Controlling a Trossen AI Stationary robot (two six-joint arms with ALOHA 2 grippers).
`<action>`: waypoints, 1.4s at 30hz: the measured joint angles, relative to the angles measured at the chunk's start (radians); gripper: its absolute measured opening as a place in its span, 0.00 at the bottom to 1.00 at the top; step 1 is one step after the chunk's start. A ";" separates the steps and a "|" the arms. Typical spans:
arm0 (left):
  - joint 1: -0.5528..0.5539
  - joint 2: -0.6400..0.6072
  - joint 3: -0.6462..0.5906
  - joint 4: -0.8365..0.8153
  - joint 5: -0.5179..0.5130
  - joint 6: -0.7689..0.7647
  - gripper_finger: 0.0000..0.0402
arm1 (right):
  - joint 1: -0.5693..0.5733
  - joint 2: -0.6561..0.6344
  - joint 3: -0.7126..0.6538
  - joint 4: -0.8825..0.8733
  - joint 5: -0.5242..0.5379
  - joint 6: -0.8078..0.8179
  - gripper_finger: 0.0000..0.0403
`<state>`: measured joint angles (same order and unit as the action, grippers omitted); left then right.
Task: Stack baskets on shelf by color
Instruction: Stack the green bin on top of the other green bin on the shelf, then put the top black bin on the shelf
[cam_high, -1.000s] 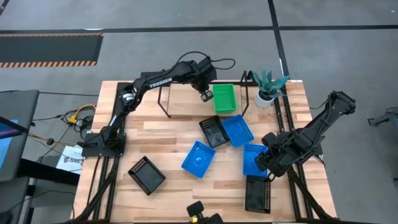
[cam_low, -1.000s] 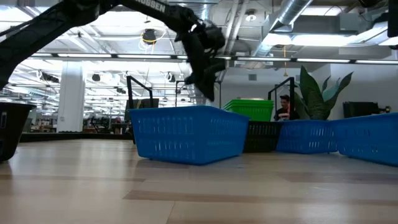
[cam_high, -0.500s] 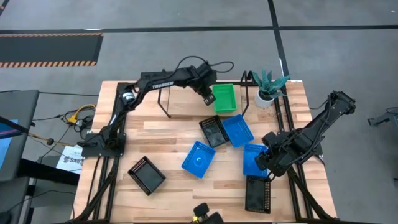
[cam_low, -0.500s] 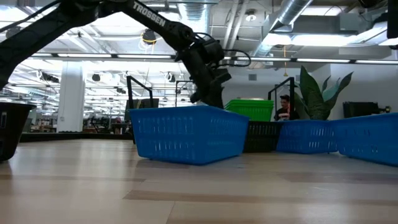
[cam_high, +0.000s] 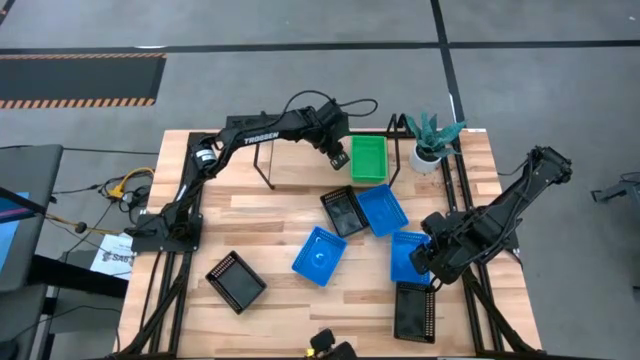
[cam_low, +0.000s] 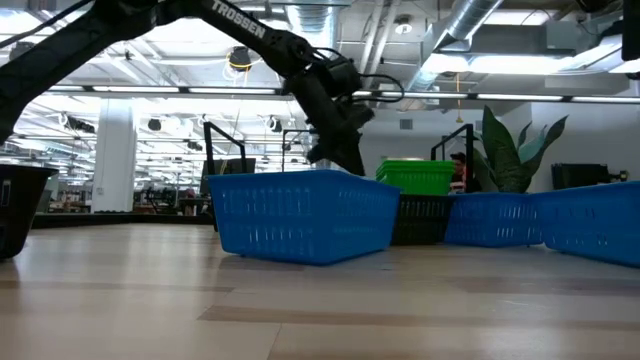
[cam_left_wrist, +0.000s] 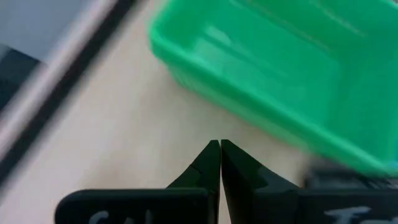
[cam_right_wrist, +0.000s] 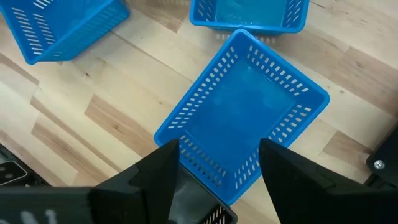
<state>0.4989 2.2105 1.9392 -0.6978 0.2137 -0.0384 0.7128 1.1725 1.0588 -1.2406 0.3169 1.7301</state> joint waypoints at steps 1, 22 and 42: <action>0.005 -0.011 0.000 -0.045 0.048 0.002 0.00 | 0.000 0.000 0.000 0.000 0.000 0.003 0.61; -0.211 -0.051 -0.008 -0.272 -0.122 0.122 0.62 | 0.000 0.000 0.000 -0.007 0.004 -0.010 0.61; -0.228 -0.048 -0.216 -0.101 -0.186 0.035 0.46 | 0.000 0.000 0.000 0.003 0.001 -0.011 0.61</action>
<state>0.2714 2.1628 1.7237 -0.7988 0.0274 -0.0030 0.7128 1.1725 1.0588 -1.2375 0.3180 1.7191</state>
